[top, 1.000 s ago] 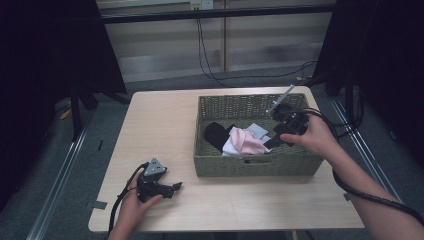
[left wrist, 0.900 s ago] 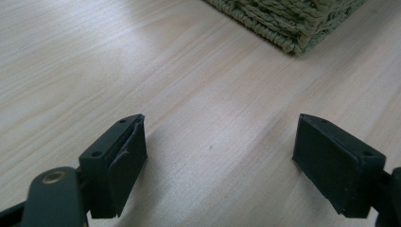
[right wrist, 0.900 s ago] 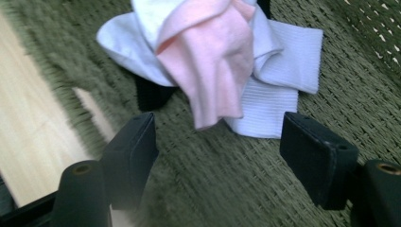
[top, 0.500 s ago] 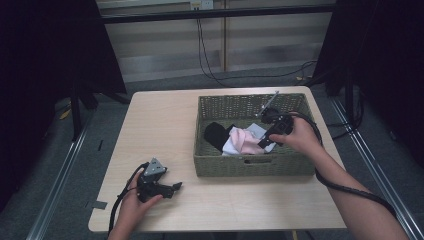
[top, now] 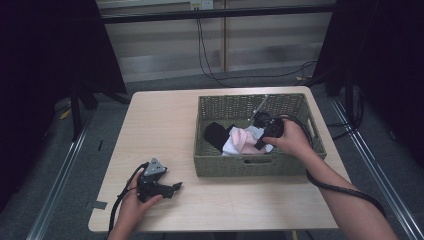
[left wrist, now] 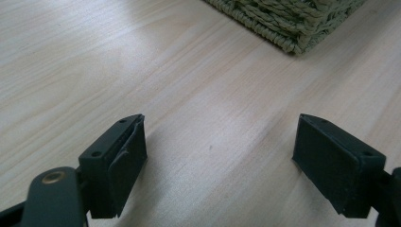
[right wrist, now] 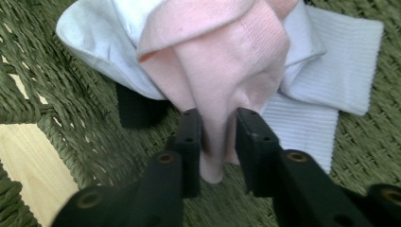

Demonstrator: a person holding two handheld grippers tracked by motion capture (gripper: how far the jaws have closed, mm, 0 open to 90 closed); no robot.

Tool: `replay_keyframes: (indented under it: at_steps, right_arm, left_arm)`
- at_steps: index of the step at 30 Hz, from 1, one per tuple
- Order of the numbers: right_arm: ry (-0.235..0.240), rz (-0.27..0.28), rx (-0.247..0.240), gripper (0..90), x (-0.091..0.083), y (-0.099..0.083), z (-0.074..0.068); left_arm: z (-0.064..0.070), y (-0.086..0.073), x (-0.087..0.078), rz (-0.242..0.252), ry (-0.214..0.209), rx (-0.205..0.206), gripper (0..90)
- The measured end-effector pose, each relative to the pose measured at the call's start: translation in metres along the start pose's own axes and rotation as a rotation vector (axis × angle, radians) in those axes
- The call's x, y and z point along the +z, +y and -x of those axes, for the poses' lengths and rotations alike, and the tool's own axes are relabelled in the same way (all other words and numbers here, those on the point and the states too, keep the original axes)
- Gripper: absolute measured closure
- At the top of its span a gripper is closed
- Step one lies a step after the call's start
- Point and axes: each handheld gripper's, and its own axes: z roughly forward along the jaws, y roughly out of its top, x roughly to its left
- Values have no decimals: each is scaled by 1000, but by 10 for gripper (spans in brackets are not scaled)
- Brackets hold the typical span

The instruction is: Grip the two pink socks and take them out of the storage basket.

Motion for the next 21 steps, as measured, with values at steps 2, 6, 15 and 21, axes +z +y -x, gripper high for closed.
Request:
replay_keyframes:
  at_steps: [2,6,15,21]
  right_arm:
    - [15,8,28,828,-3,-1,3]
    - [31,21,37,848,-12,-4,7]
    - [34,45,82,859,-36,-6,14]
    - [29,69,100,860,-40,-1,15]
  left_arm:
    - [0,0,0,0,0,0,176]
    - [0,0,0,0,0,0,176]
    - [0,0,0,1,-1,0,176]
    - [0,0,0,1,0,1,176]
